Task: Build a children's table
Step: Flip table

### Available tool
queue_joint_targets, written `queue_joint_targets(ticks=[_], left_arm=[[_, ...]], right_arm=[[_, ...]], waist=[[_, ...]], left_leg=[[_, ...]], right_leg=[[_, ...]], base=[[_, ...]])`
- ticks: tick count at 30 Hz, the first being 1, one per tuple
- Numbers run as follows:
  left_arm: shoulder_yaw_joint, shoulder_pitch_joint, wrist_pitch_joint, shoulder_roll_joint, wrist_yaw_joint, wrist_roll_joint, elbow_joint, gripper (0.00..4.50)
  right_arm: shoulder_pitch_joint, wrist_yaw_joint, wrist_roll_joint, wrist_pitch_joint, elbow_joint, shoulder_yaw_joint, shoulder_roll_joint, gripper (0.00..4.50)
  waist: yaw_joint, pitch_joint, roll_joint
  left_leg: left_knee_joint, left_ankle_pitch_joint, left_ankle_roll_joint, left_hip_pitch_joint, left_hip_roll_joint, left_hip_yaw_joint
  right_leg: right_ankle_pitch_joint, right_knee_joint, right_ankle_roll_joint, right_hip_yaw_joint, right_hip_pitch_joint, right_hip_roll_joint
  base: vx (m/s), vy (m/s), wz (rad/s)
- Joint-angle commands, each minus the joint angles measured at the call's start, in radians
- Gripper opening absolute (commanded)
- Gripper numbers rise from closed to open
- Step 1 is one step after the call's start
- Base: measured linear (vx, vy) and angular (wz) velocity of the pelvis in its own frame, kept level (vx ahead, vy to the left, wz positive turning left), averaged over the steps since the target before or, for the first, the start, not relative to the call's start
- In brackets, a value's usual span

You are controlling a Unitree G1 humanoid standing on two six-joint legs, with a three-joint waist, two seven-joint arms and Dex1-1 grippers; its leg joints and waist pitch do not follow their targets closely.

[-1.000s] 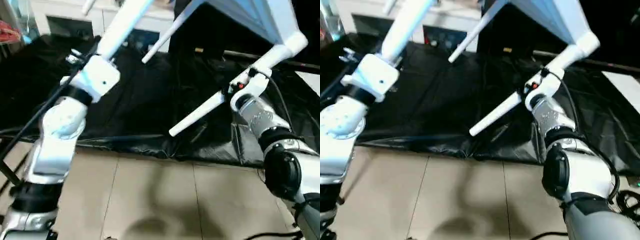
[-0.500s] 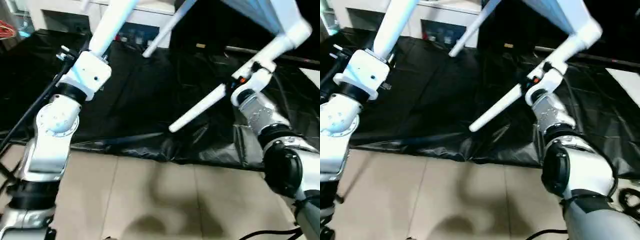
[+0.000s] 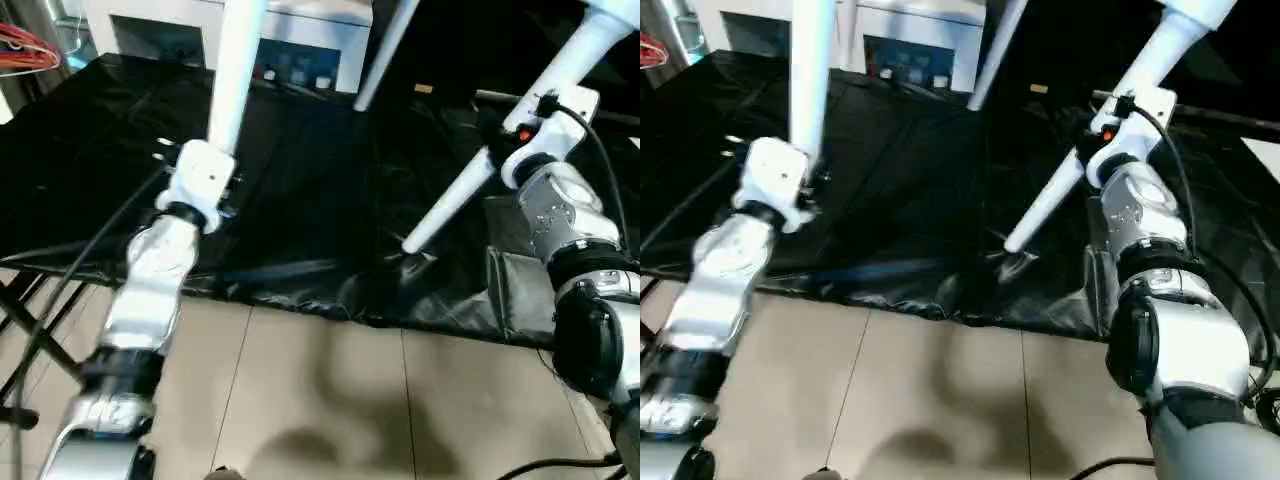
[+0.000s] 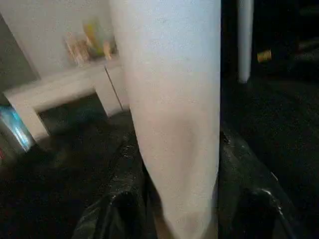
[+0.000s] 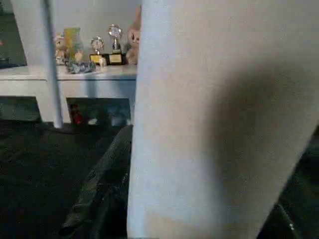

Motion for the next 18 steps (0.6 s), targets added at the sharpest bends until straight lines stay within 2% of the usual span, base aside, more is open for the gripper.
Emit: queue_joint_targets(ticks=[1, 2, 5, 6, 7, 8, 10, 12, 13, 14, 15, 16, 18], left_arm=[[-0.07, -0.003, -0.007, 0.01, -0.018, 0.08, 0.124, 1.54], [-0.068, -0.017, -0.023, 0.012, -0.009, 0.076, 0.169, 1.54], [-0.065, -0.027, -0.032, 0.014, -0.005, 0.071, 0.201, 1.54], [-0.071, -0.034, -0.043, 0.02, 0.0, 0.077, 0.23, 1.54], [-0.073, -0.042, -0.051, 0.022, 0.003, 0.08, 0.254, 1.54], [-0.072, -0.046, -0.055, 0.023, 0.006, 0.079, 0.271, 1.54], [-0.072, -0.057, -0.072, 0.024, 0.015, 0.078, 0.305, 1.54], [-0.069, -0.057, -0.078, 0.026, 0.022, 0.075, 0.32, 1.55], [-0.068, -0.056, -0.081, 0.027, 0.025, 0.075, 0.323, 1.55], [-0.072, -0.053, -0.081, 0.031, 0.033, 0.084, 0.325, 1.55], [-0.072, -0.053, -0.081, 0.031, 0.033, 0.084, 0.325, 1.55], [-0.065, -0.048, -0.082, 0.03, 0.021, 0.069, 0.325, 2.11], [-0.059, -0.037, -0.091, 0.031, 0.017, 0.057, 0.315, 2.25]], right_arm=[[0.053, -0.035, -0.048, 0.0, -0.135, 0.031, 0.011, 1.64], [0.089, -0.049, -0.048, 0.028, -0.204, 0.042, 0.038, 1.64], [0.122, -0.059, -0.055, 0.051, -0.268, 0.061, 0.058, 1.64], [0.156, -0.064, -0.064, 0.068, -0.334, 0.085, 0.08, 1.64], [0.186, -0.065, -0.067, 0.092, -0.388, 0.108, 0.097, 1.64], [0.209, -0.065, -0.073, 0.106, -0.427, 0.128, 0.107, 1.64], [0.241, -0.066, -0.077, 0.135, -0.48, 0.15, 0.116, 1.64], [0.26, -0.062, -0.074, 0.153, -0.505, 0.164, 0.123, 1.64], [0.266, -0.059, -0.073, 0.158, -0.512, 0.169, 0.125, 1.64], [0.271, -0.055, -0.078, 0.165, -0.516, 0.179, 0.124, 1.64], [0.271, -0.055, -0.078, 0.165, -0.516, 0.179, 0.124, 1.64], [0.276, -0.05, -0.084, 0.173, -0.519, 0.185, 0.124, 2.2], [0.283, -0.054, -0.096, 0.189, -0.52, 0.186, 0.121, 2.34]], waist=[[-0.015, -0.077, 0.032], [-0.022, -0.074, 0.034], [-0.03, -0.075, 0.033], [-0.034, -0.074, 0.037], [-0.037, -0.073, 0.038], [-0.04, -0.073, 0.035], [-0.043, -0.072, 0.038], [-0.046, -0.068, 0.035], [-0.047, -0.066, 0.036], [-0.052, -0.064, 0.032], [-0.052, -0.064, 0.034], [-0.058, -0.063, 0.028], [-0.06, -0.062, 0.028]], left_leg=[[-0.066, -0.056, 0.018, 0.025, 0.013, 0.001], [-0.067, -0.065, 0.013, 0.027, 0.013, 0.001], [-0.069, -0.068, 0.001, 0.027, 0.012, -0.001], [-0.07, -0.065, -0.003, 0.024, 0.012, -0.004], [-0.07, -0.064, -0.002, 0.029, 0.012, -0.002], [-0.073, -0.061, -0.006, 0.023, 0.012, -0.005], [-0.074, -0.069, -0.01, 0.028, 0.013, -0.005], [-0.076, -0.097, -0.017, 0.031, 0.014, -0.003], [-0.08, -0.131, -0.026, 0.029, 0.016, -0.005], [-0.082, -0.159, -0.034, 0.029, 0.018, -0.005], [-0.083, -0.167, -0.036, 0.03, 0.018, -0.006], [-0.084, -0.179, -0.037, 0.029, 0.019, -0.006], [-0.084, -0.177, -0.036, 0.026, 0.019, -0.007]], right_leg=[[0.133, -0.054, -0.219, 0.037, 0.054, -0.029], [0.127, -0.058, -0.217, 0.037, 0.051, -0.029], [0.126, -0.059, -0.21, 0.037, 0.055, -0.028], [0.134, -0.058, -0.208, 0.038, 0.059, -0.029], [0.149, -0.061, -0.199, 0.039, 0.056, -0.027], [0.151, -0.06, -0.196, 0.038, 0.063, -0.028], [0.147, -0.062, -0.196, 0.039, 0.06, -0.028], [0.12, -0.066, -0.199, 0.04, 0.058, -0.027], [0.075, -0.069, -0.196, 0.04, 0.058, -0.031], [0.036, -0.073, -0.192, 0.04, 0.057, -0.032], [0.025, -0.073, -0.191, 0.04, 0.057, -0.032], [0.008, -0.076, -0.189, 0.041, 0.055, -0.032], [-0.008, -0.076, -0.186, 0.041, 0.056, -0.034]], base=[[0.0, 0.0, 0.0], [0.0, 0.0, 0.0], [0.0, 0.0, 0.0], [0.0, 0.0, 0.0], [0.0, 0.0, 0.0], [0.0, 0.0, 0.0], [0.0, 0.0, 0.0], [0.0, 0.0, 0.0], [0.0, 0.0, 0.0], [0.0, 0.0, 0.0], [0.0, 0.0, 0.0], [0.0, 0.0, 0.0], [0.0, 0.0, 0.0]])
